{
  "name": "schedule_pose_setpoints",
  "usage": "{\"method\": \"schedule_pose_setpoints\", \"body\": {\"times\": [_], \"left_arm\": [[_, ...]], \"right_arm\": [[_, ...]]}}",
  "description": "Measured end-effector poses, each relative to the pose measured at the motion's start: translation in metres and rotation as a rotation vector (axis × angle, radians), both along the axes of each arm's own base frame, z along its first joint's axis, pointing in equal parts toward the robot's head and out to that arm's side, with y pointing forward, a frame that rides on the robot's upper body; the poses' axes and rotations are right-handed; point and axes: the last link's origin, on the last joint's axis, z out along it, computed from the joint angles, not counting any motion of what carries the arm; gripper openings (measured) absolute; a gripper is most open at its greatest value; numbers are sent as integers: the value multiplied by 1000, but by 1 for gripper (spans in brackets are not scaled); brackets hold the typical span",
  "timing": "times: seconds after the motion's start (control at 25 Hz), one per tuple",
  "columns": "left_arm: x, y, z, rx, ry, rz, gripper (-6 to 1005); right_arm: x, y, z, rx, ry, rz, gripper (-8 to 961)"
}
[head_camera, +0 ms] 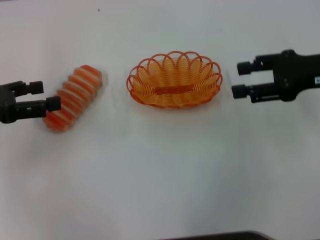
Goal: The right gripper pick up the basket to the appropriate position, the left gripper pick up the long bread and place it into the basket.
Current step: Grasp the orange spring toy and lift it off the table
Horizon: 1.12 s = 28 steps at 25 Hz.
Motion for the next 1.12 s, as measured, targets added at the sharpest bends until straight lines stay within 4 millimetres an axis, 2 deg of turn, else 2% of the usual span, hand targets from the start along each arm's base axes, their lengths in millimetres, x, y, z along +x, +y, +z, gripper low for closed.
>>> {"method": "schedule_pose_setpoints", "body": {"times": [0.2,0.44,0.6,0.64,0.76,1.12], "left_arm": [[21,13,0,-65,141,51,936],[54,33,-16,-70,386,110,936],[67,44,-32,-52,446,123,936],[69,47,-36,-39,459,125,936],[72,54,-48,-7,491,116,937],[60,67,-72,54,534,137,931]], "right_arm": [[9,-6,-10,2,0,-35,743],[9,-5,-18,-9,14,-49,748],[12,-4,-20,-2,18,-67,878],[13,-4,-21,1,17,-71,910],[14,-3,-23,0,20,-82,923],[13,-3,-24,-3,25,-83,936]]}}
